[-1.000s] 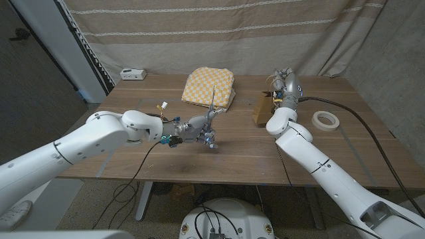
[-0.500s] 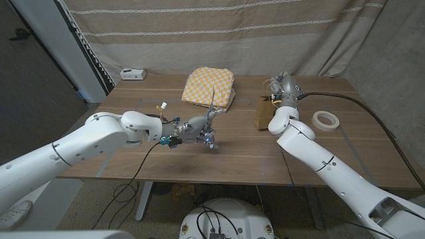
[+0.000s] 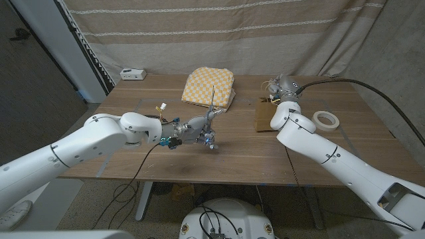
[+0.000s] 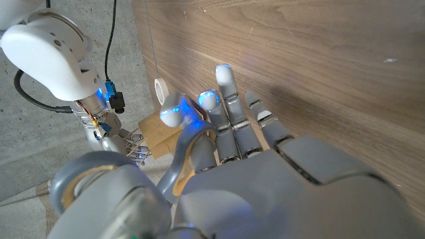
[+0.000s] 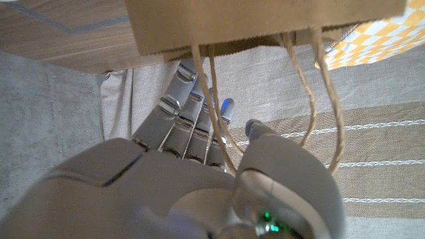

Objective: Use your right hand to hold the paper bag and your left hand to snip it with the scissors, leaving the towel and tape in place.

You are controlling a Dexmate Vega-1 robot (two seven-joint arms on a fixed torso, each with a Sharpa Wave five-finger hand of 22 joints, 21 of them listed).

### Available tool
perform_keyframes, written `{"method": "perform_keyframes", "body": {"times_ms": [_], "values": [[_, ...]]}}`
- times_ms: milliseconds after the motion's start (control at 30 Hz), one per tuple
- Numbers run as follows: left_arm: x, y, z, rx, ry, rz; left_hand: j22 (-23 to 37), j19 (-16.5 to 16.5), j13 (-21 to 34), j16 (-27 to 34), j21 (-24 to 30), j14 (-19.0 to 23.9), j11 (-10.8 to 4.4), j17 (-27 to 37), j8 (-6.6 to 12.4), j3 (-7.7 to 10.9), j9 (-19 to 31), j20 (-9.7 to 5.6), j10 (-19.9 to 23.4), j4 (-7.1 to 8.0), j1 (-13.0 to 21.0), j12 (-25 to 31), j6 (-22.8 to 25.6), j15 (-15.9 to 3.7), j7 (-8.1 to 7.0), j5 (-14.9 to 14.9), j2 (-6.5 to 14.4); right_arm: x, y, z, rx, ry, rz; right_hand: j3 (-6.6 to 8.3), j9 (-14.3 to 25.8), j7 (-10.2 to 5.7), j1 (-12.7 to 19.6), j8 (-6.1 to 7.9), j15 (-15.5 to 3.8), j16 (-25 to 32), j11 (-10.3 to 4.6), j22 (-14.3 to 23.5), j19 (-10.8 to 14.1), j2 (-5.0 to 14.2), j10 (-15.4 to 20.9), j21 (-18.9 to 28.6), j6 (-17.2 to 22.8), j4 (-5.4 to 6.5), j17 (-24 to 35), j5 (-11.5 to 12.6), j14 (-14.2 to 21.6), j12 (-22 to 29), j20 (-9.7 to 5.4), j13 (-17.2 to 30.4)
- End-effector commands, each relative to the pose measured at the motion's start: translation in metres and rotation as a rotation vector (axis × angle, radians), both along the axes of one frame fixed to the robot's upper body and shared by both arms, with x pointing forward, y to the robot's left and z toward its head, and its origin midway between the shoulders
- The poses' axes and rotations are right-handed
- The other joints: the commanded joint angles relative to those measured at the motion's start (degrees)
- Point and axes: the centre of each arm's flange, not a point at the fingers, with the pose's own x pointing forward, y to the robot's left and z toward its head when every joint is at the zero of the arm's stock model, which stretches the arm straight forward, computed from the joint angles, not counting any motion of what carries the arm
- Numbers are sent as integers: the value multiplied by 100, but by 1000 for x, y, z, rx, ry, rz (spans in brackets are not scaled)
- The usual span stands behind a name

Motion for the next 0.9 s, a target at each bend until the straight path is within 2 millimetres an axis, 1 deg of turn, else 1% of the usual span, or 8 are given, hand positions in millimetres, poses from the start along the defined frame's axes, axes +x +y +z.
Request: {"method": "perform_keyframes", "body": {"times_ms": [33,133,233,400,567,633,800,900], "values": [[-2,0,-1,-4,-5,-2,13,-7,-55,45,35,-15,-122,-10,1864,-165,3,-15,143,183,52,-5,550,-235,511,27,20,3,-14,-1,35,202,41,61,-186,18,-317,-305,102,-276,-17,178,493,17,-263,390,-115,63,-120,5,-209,-138,-346,-135],[-2,-1,-1,-2,-4,-5,14,-15,24,50,33,-12,-117,-11,1864,-165,3,-10,146,185,50,48,552,-233,510,29,21,3,-17,-2,46,228,50,50,-345,16,-596,-552,308,-604,-5,214,571,-101,-455,457,-197,94,-222,34,-673,-245,-341,-271],[-2,-2,-1,2,-3,-8,14,-18,49,54,33,-1,-95,-17,1864,-166,3,-9,149,187,48,66,555,-243,510,31,20,2,-16,-3,24,199,19,-268,-485,158,-1038,-747,351,-699,235,245,520,-425,-582,459,-248,92,-328,30,-591,-335,-311,-380],[-2,-3,0,3,-4,-9,17,-29,15,80,34,-8,-107,-5,1864,-167,4,-5,143,189,52,43,564,-248,508,35,15,-4,-15,-1,-39,135,-57,-528,-615,144,-1340,-837,176,-648,180,307,385,-615,-334,468,-112,6,-393,48,-267,-295,-305,-450],[-1,-3,0,5,-2,-7,19,-35,38,95,37,-8,-105,-6,1864,-167,3,2,146,200,40,60,566,-241,505,37,19,-15,-10,8,-134,61,-131,-913,-775,217,-1824,-898,-64,-591,211,504,384,-909,-43,624,176,7,-481,94,114,-291,-306,-518],[-1,-3,1,4,-3,-7,20,-43,49,94,36,-2,-112,-19,1863,-167,3,7,132,203,36,62,566,-249,505,38,19,-19,-8,12,-161,37,-151,-1292,-919,212,-2314,-1012,-68,-664,243,800,460,-1251,72,853,270,40,-592,140,163,-367,-318,-552],[-1,-3,0,2,-3,-5,23,-60,76,101,34,5,-120,-30,1863,-171,3,13,144,212,21,85,564,-261,503,39,15,-16,-8,17,-174,81,-140,-1478,-1029,213,-2635,-1101,-118,-609,251,1032,478,-1293,288,1001,325,60,-683,203,525,-368,-318,-563],[0,-3,0,1,0,-5,24,-65,90,103,35,29,-146,-50,1863,-170,3,11,148,218,13,97,562,-261,501,41,18,-9,-9,16,-174,144,-115,-1654,-1157,258,-2909,-1190,-241,-582,256,1325,739,-1239,432,1249,414,100,-808,280,961,-387,-325,-577]]}}
